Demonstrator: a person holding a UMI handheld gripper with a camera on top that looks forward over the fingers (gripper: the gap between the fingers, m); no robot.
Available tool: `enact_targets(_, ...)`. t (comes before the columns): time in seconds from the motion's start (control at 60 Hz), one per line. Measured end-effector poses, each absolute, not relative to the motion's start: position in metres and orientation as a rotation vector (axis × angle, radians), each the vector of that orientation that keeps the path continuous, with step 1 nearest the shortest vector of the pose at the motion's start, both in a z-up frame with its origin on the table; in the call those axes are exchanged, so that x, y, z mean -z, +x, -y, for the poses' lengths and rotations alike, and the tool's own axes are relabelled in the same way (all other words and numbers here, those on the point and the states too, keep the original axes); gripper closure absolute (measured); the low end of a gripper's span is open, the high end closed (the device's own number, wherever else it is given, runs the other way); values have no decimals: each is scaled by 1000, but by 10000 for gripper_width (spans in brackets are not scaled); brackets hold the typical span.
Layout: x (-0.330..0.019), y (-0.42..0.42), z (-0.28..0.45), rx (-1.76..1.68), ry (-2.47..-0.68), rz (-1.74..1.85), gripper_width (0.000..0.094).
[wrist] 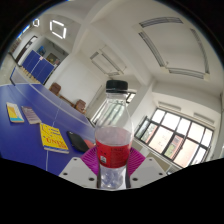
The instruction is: Pour water
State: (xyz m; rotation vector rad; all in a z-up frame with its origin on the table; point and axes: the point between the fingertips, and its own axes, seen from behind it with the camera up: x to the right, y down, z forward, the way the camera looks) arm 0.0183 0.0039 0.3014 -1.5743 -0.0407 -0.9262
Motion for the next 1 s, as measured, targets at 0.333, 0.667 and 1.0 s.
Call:
enact_targets(0.333, -459, -268, -19, 1539, -1041, 797, 617)
enact_targets(0.667, -296, -533, -47, 1695, -467, 1712, 612)
enact_targets(1.0, -262, -553, -47, 1657, -553, 1757, 615)
